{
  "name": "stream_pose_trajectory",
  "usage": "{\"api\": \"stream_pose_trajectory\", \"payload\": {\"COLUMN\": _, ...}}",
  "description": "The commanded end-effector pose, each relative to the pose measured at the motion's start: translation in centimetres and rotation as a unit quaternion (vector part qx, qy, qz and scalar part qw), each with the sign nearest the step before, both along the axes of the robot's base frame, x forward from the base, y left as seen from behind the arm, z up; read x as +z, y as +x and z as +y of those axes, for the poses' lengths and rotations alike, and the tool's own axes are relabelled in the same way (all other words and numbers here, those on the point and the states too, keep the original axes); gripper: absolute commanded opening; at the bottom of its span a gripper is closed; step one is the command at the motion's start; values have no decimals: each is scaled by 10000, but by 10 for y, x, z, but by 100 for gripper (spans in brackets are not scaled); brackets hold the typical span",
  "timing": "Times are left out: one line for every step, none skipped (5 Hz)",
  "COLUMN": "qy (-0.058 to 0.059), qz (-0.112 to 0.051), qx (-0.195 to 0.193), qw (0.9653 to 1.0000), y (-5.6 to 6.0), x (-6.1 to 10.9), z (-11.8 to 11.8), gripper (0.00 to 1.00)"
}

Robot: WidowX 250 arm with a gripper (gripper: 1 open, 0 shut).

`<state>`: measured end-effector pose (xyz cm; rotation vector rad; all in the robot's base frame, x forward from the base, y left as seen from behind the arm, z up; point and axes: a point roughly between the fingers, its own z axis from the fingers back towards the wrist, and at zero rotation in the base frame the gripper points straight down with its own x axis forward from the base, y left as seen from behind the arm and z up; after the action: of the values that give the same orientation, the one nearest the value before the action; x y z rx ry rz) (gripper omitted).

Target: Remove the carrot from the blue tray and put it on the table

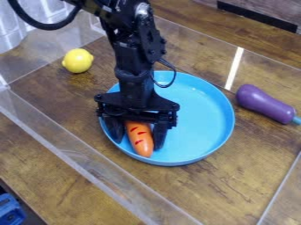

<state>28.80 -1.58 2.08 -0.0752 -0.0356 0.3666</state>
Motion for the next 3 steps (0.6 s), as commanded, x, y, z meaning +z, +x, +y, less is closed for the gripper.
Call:
{"api": "stream_pose_trajectory", "payload": {"qy": 9, "qz": -102, "qx": -242, "qw": 9997, "y": 12, "x": 2, "z": 12, "gripper": 100}}
{"api": "stream_pose_trajectory", "payload": {"qy": 25, "qz": -116, "qx": -504, "qw": 9987, "y": 20, "x": 1, "z": 20, "gripper": 100}}
{"api": "stream_pose_trajectory", "payload": {"qy": 30, "qz": -146, "qx": -430, "qw": 9990, "y": 30, "x": 3, "z": 20, "gripper": 100}}
